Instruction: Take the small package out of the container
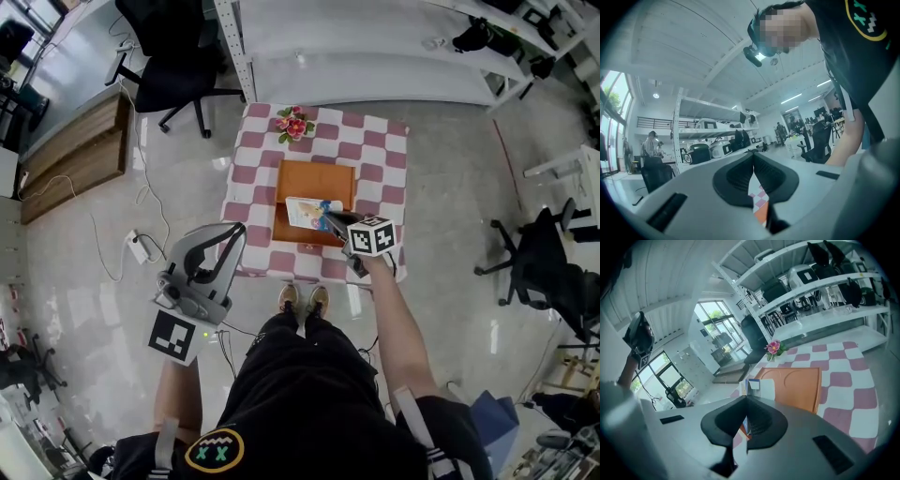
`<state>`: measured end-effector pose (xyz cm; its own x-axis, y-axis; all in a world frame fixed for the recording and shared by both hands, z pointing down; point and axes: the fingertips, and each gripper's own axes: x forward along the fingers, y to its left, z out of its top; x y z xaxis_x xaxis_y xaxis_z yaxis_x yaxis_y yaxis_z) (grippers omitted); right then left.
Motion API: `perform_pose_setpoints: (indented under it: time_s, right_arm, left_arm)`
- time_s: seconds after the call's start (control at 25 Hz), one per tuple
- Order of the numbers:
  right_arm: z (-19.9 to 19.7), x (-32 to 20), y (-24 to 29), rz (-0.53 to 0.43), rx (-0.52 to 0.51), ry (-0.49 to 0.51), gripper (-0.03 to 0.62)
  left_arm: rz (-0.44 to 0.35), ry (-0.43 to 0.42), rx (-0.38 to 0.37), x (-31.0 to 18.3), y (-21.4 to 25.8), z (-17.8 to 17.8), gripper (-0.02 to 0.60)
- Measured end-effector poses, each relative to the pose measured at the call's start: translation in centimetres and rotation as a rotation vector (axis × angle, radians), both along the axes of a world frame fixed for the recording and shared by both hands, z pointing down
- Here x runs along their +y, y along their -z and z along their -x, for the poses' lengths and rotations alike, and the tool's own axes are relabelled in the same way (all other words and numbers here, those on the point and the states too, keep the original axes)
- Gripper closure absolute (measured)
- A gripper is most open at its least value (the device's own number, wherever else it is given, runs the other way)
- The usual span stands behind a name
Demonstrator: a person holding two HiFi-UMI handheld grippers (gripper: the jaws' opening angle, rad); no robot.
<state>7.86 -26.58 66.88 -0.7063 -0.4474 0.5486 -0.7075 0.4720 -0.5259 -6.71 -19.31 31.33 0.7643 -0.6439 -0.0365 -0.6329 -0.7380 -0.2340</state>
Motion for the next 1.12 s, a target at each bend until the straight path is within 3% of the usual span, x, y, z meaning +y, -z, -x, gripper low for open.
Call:
perform_pose_setpoints:
  time_s: [0.32, 0.68, 1.12]
  right_arm:
    - [-0.8, -0.7, 8.4, -0.208, -0.001, -0.015, 0.572]
    - [-2.3, 0.3, 19.1, -0.465, -0.001, -0.040, 0.571]
    - [-3.7, 4.2, 30.0, -0.774, 0.050, -0.024, 0.571]
  left_arm:
    - [0.046, 0.002, -0.003, -1.0, -0.7, -0.6, 0.563]
    - [0.057, -0.029, 0.042, -1.8, -0.2, -1.3, 0.563]
    - [0.050, -0.066, 0.059, -1.6, 0.4, -2.6, 0.563]
